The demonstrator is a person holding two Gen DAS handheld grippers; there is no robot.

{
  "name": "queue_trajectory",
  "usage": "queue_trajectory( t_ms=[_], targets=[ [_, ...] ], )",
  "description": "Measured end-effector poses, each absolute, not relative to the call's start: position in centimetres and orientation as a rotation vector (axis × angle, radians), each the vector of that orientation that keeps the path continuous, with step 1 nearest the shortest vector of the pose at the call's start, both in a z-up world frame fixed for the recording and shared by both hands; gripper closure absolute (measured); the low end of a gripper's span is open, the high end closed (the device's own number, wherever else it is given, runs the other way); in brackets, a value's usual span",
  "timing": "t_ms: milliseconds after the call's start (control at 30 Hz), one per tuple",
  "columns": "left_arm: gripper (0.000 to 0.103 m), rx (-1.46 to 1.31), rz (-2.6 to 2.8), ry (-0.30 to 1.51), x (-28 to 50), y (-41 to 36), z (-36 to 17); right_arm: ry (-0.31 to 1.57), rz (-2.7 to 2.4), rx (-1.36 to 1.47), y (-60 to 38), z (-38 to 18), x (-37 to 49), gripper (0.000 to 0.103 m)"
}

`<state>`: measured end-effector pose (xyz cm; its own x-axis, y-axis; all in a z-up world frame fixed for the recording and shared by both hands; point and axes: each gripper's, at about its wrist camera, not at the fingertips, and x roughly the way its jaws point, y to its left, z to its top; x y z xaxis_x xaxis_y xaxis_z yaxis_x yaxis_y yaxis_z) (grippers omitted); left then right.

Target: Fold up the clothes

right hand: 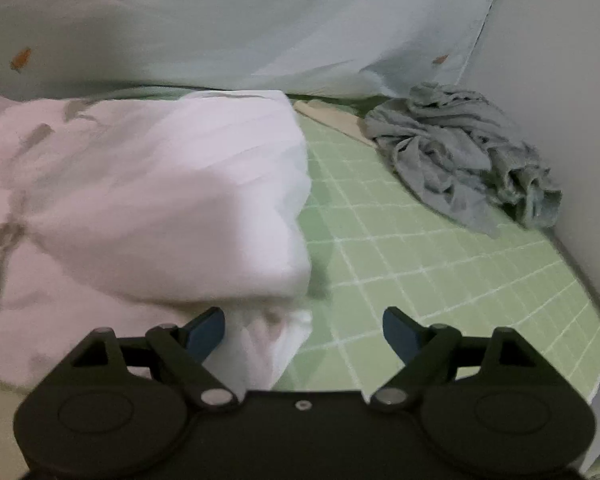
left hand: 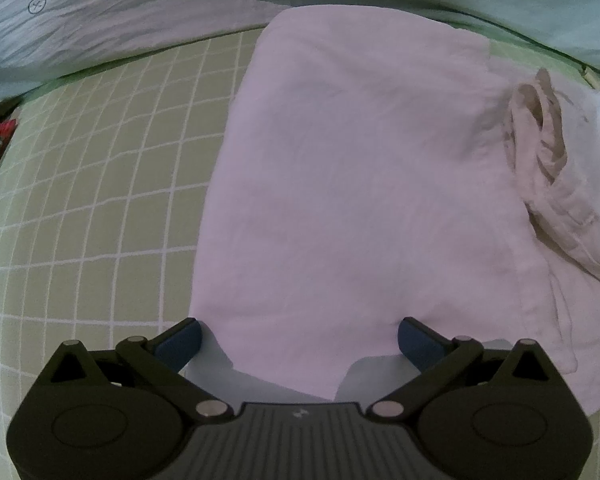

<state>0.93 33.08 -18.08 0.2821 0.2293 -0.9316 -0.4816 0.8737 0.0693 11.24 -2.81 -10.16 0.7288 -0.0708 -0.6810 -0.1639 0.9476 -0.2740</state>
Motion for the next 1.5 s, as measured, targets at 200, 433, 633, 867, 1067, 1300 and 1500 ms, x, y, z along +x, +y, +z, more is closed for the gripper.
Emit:
queue_trajectory(
  t_ms=[200,433,633,867,1067,1300,1500],
  targets=[
    [0.0,-0.249,0.487,1.2,1.3,33.6,-18.1,0.745,-0.006,-0.322,-3.8,-10.2,13.9,0.016],
    [0.0,-0.255,0.488,1.193,1.1,33.4,-18.1,0.826,-0.021,-0.101,-8.6,-10.9,13.8,0.012],
    [0.0,-0.261,0.487,1.19,0.9,33.8,-18.0,0.879,-0.011,-0.044,-9.9,-10.8,13.7,0.012],
    [0.0,-0.261,0.491,1.181,0.4,33.3,-17.8,0.918,-0.013,0.151,-12.8,-9.7,11.9,0.01],
    [0.0,-0.26,0.494,1.186,0.3,32.5,-17.5,0.83,0.09,0.418,-15.4,-7.5,12.8,0.001],
    [0.0,-0.256,0.498,1.162,-0.2,32.0,-17.4,0.919,0.261,0.462,-12.8,-10.5,19.5,0.001],
    [0.0,-0.256,0.501,1.158,-0.3,31.8,-17.3,0.989,0.353,0.456,-10.2,-12.5,22.7,0.005]
  ],
)
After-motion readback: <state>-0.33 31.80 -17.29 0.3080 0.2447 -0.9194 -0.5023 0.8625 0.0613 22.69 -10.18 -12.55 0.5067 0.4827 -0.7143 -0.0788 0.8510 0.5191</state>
